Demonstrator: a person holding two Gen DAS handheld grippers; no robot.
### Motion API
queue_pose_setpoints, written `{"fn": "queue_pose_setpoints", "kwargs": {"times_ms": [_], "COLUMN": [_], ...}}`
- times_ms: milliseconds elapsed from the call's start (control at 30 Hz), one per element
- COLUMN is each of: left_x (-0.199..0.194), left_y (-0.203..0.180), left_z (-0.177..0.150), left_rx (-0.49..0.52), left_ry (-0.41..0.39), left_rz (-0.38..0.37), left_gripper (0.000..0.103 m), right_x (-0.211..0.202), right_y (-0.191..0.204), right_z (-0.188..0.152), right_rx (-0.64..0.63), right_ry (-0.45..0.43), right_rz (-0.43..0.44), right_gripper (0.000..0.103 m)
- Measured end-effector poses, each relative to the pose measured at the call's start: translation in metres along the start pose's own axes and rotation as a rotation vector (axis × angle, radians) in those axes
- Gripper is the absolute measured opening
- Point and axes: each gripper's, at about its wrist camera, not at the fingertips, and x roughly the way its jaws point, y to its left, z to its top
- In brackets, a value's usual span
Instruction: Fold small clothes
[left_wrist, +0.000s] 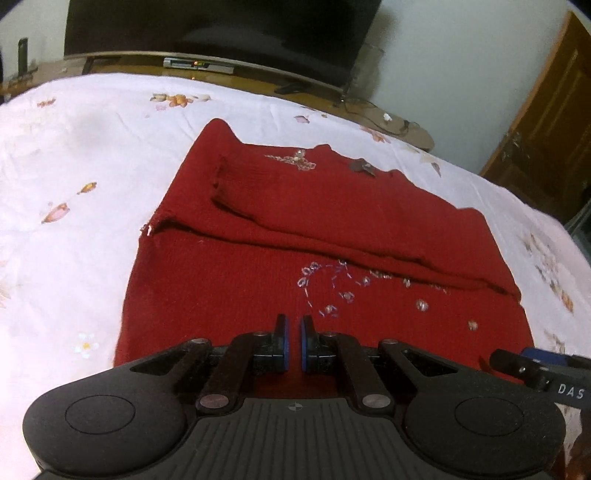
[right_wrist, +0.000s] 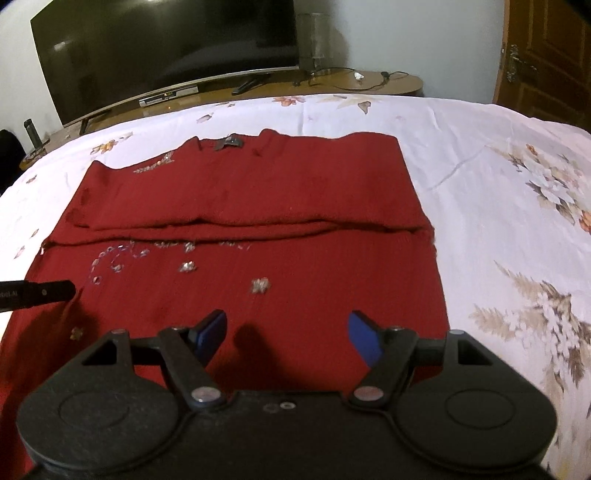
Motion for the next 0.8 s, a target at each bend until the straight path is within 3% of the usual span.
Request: {"fn": "queue_pose_setpoints", "kwargs": {"times_ms": [800], "left_x": [-0.027], "left_y": [0.013], "left_z": [-0.019], "left_rx": [0.150], "left_ry": [0.036], "left_rz": [-0.035], "left_gripper": [0.004], "right_x": [-0.037], "right_y": [0.033], "right_z": [-0.032], "right_rx": [0.061], "right_ry": [-0.032], "right_rz": [-0.081], "right_gripper": [0.072]}}
